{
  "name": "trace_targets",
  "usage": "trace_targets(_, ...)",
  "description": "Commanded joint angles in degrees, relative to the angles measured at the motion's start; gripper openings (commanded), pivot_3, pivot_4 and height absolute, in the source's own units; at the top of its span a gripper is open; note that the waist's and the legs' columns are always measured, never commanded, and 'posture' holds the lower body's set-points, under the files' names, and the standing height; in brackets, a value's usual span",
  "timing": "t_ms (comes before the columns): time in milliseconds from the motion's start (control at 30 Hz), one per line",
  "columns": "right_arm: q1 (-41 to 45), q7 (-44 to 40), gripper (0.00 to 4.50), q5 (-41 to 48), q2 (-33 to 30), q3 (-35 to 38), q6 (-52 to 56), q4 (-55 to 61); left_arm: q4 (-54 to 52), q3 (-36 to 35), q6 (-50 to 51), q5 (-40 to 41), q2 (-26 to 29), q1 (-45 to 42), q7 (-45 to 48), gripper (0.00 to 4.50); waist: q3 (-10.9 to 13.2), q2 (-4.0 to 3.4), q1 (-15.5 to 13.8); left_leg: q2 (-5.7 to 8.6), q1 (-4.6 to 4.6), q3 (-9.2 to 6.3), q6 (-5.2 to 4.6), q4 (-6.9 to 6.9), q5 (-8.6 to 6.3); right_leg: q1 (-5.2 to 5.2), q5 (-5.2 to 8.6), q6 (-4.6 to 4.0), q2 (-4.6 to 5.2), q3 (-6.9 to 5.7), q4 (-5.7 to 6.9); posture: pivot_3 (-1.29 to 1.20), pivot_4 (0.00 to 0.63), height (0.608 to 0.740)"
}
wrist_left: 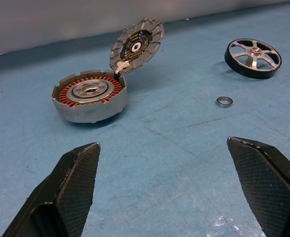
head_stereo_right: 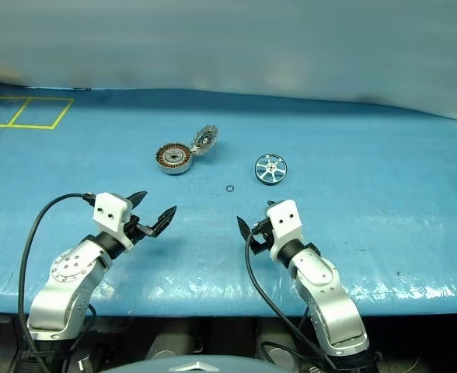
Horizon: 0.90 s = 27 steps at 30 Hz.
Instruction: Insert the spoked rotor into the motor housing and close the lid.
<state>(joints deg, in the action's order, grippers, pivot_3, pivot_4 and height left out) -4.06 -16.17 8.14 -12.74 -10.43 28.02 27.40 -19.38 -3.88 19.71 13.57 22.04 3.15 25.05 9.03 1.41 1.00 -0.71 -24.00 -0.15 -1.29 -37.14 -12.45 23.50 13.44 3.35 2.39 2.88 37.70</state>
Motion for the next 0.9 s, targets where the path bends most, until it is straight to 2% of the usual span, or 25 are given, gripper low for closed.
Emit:
trace_targets(33, -0.06, 0.13, 4.50, -0.25, 0.07, 0.26, -1.46, 1.31, -2.38, 0.04, -0.13, -0.13, 0.22, -0.23, -0.21, 4.47, 0.00, 0.00, 0.00, 0.00, 0.00, 0.00, 0.00, 0.00, 0.00, 0.00, 0.00, 0.00, 0.00, 0.00, 0.00, 0.00, 0.150, 0.740)
trace_targets(900, -0.42, -0.10, 4.50, -1.06, 0.62, -0.64, -1.37, 0.60, -2.23, 0.42, 0.61, -0.30, 0.72, 0.01, 0.21, 4.47, 0.00, 0.00, 0.00, 0.00, 0.00, 0.00, 0.00, 0.00, 0.00, 0.00, 0.00, 0.00, 0.01, 0.00, 0.00, 0.00, 0.150, 0.740)
